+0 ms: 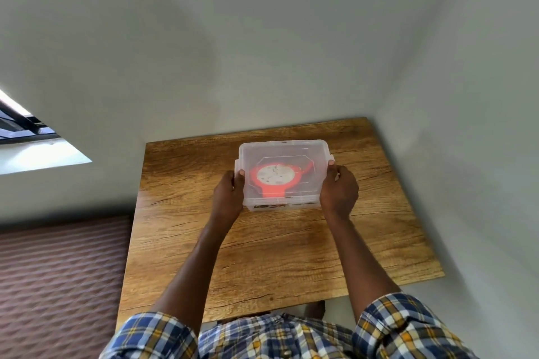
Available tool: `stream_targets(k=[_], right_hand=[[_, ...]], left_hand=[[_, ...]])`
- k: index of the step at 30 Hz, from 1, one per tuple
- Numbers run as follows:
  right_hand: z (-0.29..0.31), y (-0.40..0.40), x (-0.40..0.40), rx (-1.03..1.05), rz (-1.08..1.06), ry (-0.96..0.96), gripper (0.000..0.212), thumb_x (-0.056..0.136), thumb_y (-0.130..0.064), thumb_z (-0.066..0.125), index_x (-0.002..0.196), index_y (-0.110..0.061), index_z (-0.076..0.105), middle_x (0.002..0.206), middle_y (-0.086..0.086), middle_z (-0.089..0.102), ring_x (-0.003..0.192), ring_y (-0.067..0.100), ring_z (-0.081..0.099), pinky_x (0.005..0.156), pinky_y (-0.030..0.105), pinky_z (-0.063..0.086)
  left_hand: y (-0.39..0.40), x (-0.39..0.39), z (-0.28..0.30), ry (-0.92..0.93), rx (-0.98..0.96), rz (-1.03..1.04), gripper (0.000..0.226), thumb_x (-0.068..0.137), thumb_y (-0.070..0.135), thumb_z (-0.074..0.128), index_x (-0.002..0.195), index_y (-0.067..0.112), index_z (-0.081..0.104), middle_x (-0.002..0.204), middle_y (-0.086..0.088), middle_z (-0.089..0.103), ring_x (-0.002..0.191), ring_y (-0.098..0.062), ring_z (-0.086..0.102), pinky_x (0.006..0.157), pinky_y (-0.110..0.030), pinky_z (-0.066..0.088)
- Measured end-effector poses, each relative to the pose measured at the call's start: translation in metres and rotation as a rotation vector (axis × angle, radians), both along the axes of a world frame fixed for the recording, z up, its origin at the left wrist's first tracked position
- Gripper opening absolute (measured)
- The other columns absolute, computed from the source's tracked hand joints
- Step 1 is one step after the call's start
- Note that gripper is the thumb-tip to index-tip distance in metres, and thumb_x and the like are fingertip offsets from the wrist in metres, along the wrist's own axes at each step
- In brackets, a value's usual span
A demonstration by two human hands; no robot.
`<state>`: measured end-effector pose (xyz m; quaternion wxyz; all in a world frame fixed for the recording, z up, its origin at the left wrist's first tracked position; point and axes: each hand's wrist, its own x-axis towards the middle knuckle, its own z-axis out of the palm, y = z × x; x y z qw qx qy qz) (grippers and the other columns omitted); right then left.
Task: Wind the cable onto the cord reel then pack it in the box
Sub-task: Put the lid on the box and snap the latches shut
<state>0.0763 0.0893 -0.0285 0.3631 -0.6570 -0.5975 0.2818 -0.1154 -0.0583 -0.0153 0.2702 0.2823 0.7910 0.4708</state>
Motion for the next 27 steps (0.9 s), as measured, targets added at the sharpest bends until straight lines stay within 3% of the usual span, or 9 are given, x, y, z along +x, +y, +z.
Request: stream_targets(k=[6, 8, 11, 15, 18, 24, 27], right_hand=[[0.0, 0.007, 0.001, -0.006, 0.036, 0.016, 0.051, 0.101, -0.055, 0.044, 0.104, -0.013, 0.073, 0.095, 0.003, 0.072, 0.084, 0.022, 0.069, 0.07, 0.031, 0.055], [0.005, 0.006, -0.001, -0.009, 0.074, -0.076, 0.049, 0.101, -0.053, 0.043, 0.117, -0.014, 0.068, 0.108, 0.006, 0.07, 0.097, 0.027, 0.068, 0.077, 0.038, 0.057], [0.018, 0.01, -0.003, 0.06, 0.189, -0.446, 0.05, 0.103, -0.041, 0.05, 0.145, -0.015, 0.046, 0.142, 0.013, 0.053, 0.127, 0.036, 0.051, 0.093, 0.052, 0.05], [0.029, 0.012, -0.022, 0.132, 0.544, -0.679, 0.057, 0.104, -0.054, 0.031, 0.156, -0.03, 0.027, 0.167, -0.001, 0.025, 0.151, 0.034, 0.024, 0.114, 0.063, 0.026], [0.028, 0.013, -0.029, 0.152, 0.609, -0.739, 0.059, 0.103, -0.061, 0.02, 0.157, -0.037, 0.024, 0.169, -0.006, 0.02, 0.154, 0.033, 0.017, 0.117, 0.066, 0.016], [0.031, 0.012, -0.038, 0.122, 0.608, -0.774, 0.066, 0.101, -0.065, 0.021, 0.158, -0.03, 0.019, 0.17, 0.0, 0.015, 0.156, 0.035, 0.009, 0.119, 0.065, 0.006], [0.032, 0.004, -0.05, 0.16, 0.774, -0.777, 0.067, 0.103, -0.062, 0.016, 0.162, -0.03, 0.009, 0.172, -0.005, 0.003, 0.158, 0.027, -0.004, 0.119, 0.064, -0.005]], left_hand=[[0.003, 0.003, -0.001, 0.057, 0.01, 0.032, 0.033, 0.112, 0.038, 0.044, 0.124, 0.01, 0.059, 0.103, -0.004, 0.069, 0.088, -0.024, 0.072, 0.054, -0.019, 0.05], [0.006, 0.002, -0.001, 0.161, -0.057, 0.024, 0.039, 0.112, 0.036, 0.044, 0.136, 0.007, 0.052, 0.121, -0.012, 0.063, 0.107, -0.032, 0.066, 0.069, -0.03, 0.054], [0.018, 0.003, 0.006, 0.429, -0.165, 0.034, 0.054, 0.106, 0.023, 0.048, 0.157, 0.008, 0.034, 0.149, -0.02, 0.045, 0.133, -0.038, 0.045, 0.1, -0.05, 0.045], [0.04, 0.013, 0.012, 0.689, -0.172, -0.175, 0.06, 0.105, 0.04, 0.039, 0.163, 0.028, 0.031, 0.171, -0.004, 0.032, 0.157, -0.035, 0.026, 0.12, -0.058, 0.03], [0.044, 0.021, 0.004, 0.723, -0.291, -0.214, 0.059, 0.107, 0.052, 0.039, 0.162, 0.033, 0.034, 0.176, 0.004, 0.02, 0.163, -0.033, 0.01, 0.123, -0.06, 0.022], [0.044, 0.02, 0.001, 0.773, -0.307, -0.2, 0.061, 0.105, 0.056, 0.036, 0.161, 0.032, 0.038, 0.175, 0.001, 0.024, 0.162, -0.035, 0.015, 0.124, -0.063, 0.023], [0.044, 0.022, 0.002, 0.75, -0.32, -0.195, 0.06, 0.106, 0.056, 0.032, 0.163, 0.035, 0.033, 0.176, 0.003, 0.018, 0.163, -0.033, 0.009, 0.126, -0.064, 0.015]])
